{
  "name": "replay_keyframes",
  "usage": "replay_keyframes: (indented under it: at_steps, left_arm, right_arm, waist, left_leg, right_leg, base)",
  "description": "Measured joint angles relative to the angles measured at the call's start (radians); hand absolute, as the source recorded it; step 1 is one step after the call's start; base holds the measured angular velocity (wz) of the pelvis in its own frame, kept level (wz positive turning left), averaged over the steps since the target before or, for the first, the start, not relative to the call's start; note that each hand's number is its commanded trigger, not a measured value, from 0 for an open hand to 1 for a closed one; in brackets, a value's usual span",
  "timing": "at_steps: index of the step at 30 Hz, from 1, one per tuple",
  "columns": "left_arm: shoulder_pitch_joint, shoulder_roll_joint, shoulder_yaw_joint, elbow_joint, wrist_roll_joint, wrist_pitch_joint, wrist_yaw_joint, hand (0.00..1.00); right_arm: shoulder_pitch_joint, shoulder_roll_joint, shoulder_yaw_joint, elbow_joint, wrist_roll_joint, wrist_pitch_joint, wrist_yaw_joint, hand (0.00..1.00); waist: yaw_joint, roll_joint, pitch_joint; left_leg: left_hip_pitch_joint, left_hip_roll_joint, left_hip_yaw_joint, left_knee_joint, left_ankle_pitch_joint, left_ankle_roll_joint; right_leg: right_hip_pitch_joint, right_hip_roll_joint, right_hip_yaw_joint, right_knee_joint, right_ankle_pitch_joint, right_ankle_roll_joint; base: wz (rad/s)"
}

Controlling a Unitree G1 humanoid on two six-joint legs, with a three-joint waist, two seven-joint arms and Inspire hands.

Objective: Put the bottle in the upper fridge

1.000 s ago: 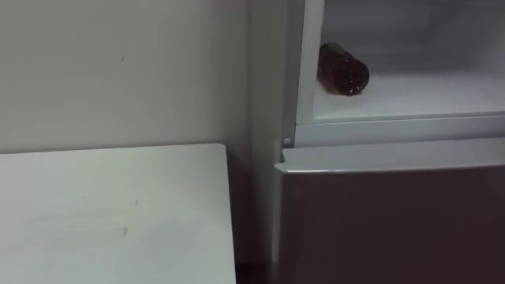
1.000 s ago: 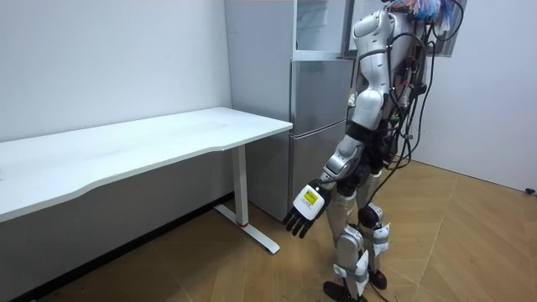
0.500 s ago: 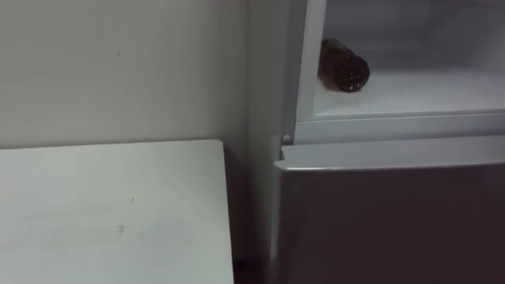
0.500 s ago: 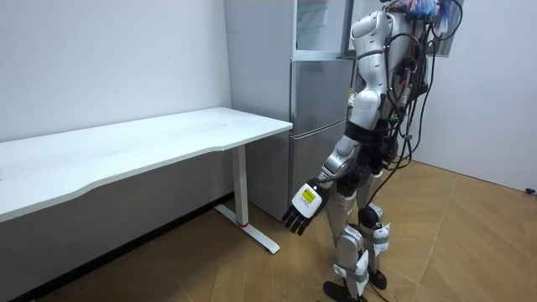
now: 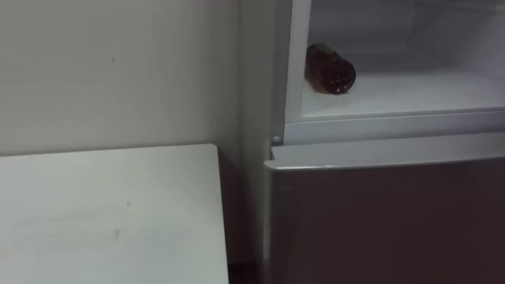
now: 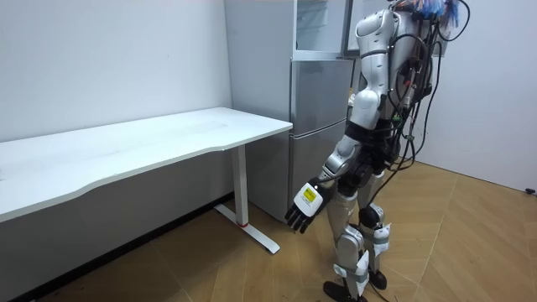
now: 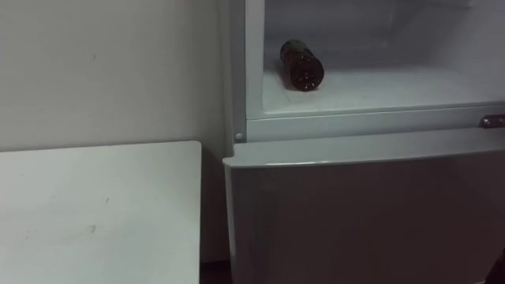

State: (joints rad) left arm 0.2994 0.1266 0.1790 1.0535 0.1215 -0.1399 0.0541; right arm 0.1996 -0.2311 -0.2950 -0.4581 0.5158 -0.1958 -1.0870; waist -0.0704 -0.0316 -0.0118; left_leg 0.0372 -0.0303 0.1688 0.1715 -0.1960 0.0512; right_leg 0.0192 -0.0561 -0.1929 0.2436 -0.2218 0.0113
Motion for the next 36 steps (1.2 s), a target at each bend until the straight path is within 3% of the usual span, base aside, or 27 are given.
replay_keyframes:
  at_steps: [7, 13, 21, 27, 30, 36]
  left_arm:
    - [-0.001, -0.001, -0.008, 0.013, 0.001, -0.005, 0.000, 0.00]
    - [-0.001, 0.000, -0.028, 0.017, 0.001, -0.013, 0.000, 0.00]
    - [-0.001, 0.009, -0.067, 0.025, 0.002, -0.020, 0.007, 0.00]
    - [-0.001, 0.012, -0.083, 0.036, -0.002, -0.021, 0.008, 0.00]
    - [-0.004, 0.026, -0.128, 0.036, -0.002, -0.021, 0.007, 0.00]
    - [-0.016, 0.042, -0.182, 0.037, -0.001, -0.019, 0.008, 0.00]
  right_arm:
    - [0.000, 0.005, 0.001, 0.000, -0.013, -0.002, 0.000, 0.00]
    - [0.000, 0.038, 0.004, -0.022, -0.016, -0.032, 0.001, 0.00]
    - [0.000, 0.076, 0.076, -0.027, -0.090, -0.069, 0.001, 0.00]
    - [0.000, 0.077, 0.120, -0.028, -0.103, -0.080, 0.001, 0.00]
    - [0.000, 0.077, 0.170, -0.029, -0.107, -0.103, 0.007, 0.00]
    - [0.000, 0.077, 0.256, -0.035, -0.116, -0.112, 0.037, 0.00]
  waist:
    - [0.006, 0.003, 0.0013]
    - [0.024, 0.004, 0.0017]
    - [0.024, 0.007, 0.0037]
    - [0.025, 0.007, 0.0037]
    - [0.024, 0.009, 0.0049]
    - [0.025, 0.014, 0.0067]
  left_leg:
    - [0.000, 0.000, 0.001, 0.000, 0.000, 0.000]
    - [0.001, 0.001, 0.008, -0.001, 0.000, -0.001]
    - [-0.006, 0.001, -0.001, 0.000, 0.000, -0.001]
    - [-0.008, 0.000, -0.005, 0.002, 0.000, -0.001]
    - [-0.005, 0.002, -0.008, 0.005, 0.000, -0.001]
    - [0.001, 0.003, -0.007, 0.004, 0.000, -0.001]
  right_leg:
    - [0.000, 0.000, 0.000, -0.003, 0.000, 0.000]
    - [-0.001, 0.000, 0.000, -0.004, 0.000, 0.000]
    - [0.000, 0.000, 0.000, -0.007, 0.000, 0.000]
    - [0.007, 0.001, -0.001, -0.006, 0.001, -0.001]
    - [0.015, 0.003, -0.003, -0.017, 0.003, -0.001]
    - [0.015, 0.005, -0.003, -0.023, 0.009, -0.003]
  base:
    - [0.00]
    - [-0.01]
    - [0.01]
    - [0.01]
    - [0.00]
    - [0.00]
